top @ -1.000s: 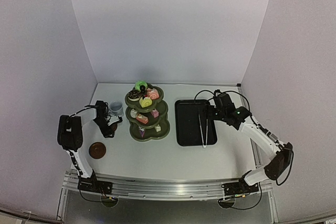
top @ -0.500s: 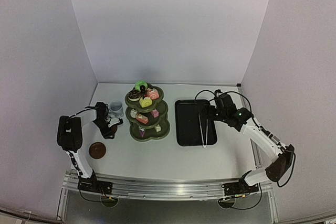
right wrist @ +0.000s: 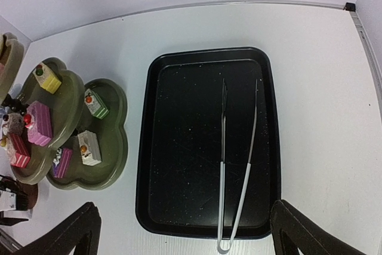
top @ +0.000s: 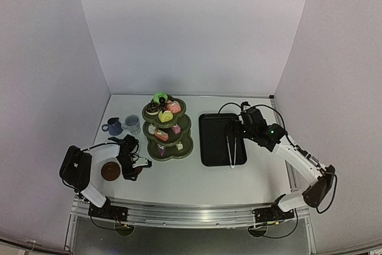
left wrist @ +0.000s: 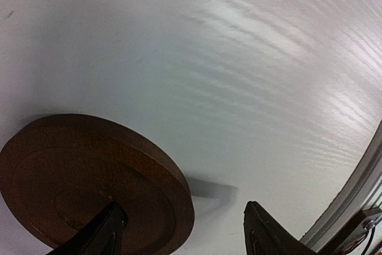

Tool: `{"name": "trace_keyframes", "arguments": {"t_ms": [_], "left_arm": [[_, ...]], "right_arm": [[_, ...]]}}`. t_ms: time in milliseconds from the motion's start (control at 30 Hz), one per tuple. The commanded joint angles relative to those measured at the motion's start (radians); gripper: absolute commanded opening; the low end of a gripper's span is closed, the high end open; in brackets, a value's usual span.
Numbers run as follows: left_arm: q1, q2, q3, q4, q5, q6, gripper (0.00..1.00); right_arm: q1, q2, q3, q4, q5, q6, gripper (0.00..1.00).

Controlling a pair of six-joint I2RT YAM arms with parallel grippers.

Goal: Serve the afternoon tea

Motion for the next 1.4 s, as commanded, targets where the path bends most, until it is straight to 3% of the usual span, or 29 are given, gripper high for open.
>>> {"name": "trace_keyframes", "arguments": {"t_ms": [0, 233, 467, 900, 1233, 1367], "left_arm": [[-0.211, 0.019, -0.065, -0.004, 0.046, -0.084, 0.7], [-0.415, 0.199, 0.117, 0.03, 0.078, -0.147, 0.7], [-0.613, 0.38, 0.358, 0.023, 0.132, -0.171, 0.7], [-0.786, 0.705, 0.843, -0.058, 0.149, -0.137, 0.72], [-0.782, 0.575, 0.796, -0.136, 0.107, -0.144, 0.76], [-0.777, 0.55, 0.915, -0.209, 0.082, -0.152, 0.78]], "right_arm": [[0.049, -0.06, 0.006, 0.002, 0.057, 0.026, 0.97], [0.131, -0.076, -0.011, -0.005, 0.104, 0.08, 0.98], [0.136, -0.103, -0.045, -0.031, 0.113, 0.124, 0.98], [0.136, -0.191, -0.06, -0.114, 0.175, 0.089, 0.98], [0.135, -0.151, 0.003, -0.172, 0.129, 0.01, 0.98], [0.13, -0.101, 0.055, -0.172, 0.11, -0.02, 0.98]]}}
